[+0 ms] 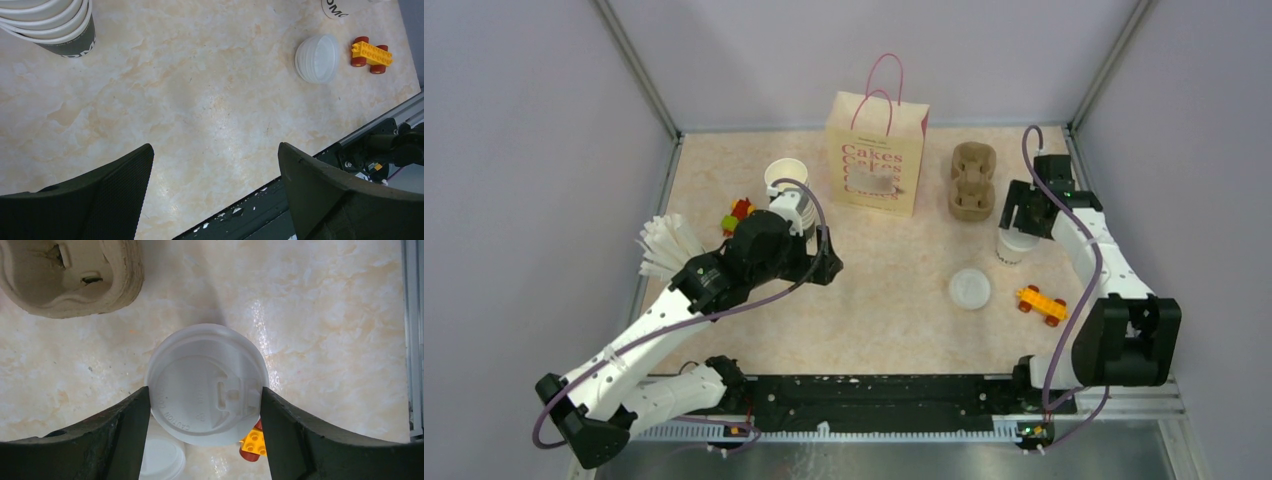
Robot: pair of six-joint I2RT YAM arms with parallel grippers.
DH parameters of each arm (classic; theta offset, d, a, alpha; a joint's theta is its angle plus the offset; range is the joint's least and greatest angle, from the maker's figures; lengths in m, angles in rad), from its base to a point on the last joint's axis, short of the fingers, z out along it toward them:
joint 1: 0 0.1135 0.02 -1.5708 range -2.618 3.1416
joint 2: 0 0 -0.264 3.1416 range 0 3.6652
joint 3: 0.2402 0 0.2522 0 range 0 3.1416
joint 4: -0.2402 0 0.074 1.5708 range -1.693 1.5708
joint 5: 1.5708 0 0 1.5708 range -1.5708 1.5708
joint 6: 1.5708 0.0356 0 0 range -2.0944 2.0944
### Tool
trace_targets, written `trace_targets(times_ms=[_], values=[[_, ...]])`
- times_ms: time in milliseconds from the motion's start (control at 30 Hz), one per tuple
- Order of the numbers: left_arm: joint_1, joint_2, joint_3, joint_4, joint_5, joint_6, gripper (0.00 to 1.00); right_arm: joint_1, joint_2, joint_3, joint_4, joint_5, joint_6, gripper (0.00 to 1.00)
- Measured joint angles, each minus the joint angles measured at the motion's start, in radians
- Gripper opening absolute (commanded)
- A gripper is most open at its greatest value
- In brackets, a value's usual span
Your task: Pack the takeout coffee
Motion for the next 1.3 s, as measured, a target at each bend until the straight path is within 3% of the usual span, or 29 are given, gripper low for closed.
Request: trace_targets(times_ms=[233,467,667,833,933,1067,1300], values=[[0.000,0.000,0.000,-0.003,-0.005,0.004,0.99,-0.006,-0.009,-0.037,0.037,-0.017,0.005,0.91],[0.000,0.025,0.014,-0.022,-0.007,0.011,0.99,-0.006,-0.010,0.014,-0.056,-0.015,0.004,0.93],[0.000,0.040,0.047,-0.055,-0.006,0.005,0.99,-0.006,-0.010,0.291,-0.183,-0.052,0.040,0.81],[0.000,0.040,0.061,-0.083,-0.019,-0.005,0.99,0.013,-0.015,0.475,-0.148,-0.170,0.157,0.72],[0.000,0.040,0.062,-0.113,-0.023,-0.004,0.99,0.089,0.015,0.566,-0.125,-0.175,0.227,0.67],[0.000,0.040,0.062,-0.124,-0.018,0.005,0.99,0.237,0.142,0.729,-0.087,-0.116,0.294,0.60],[0.000,0.037,0.062,-0.126,-0.006,0.003,0.99,0.388,0.444,1.057,-0.095,0.064,0.354,0.60]])
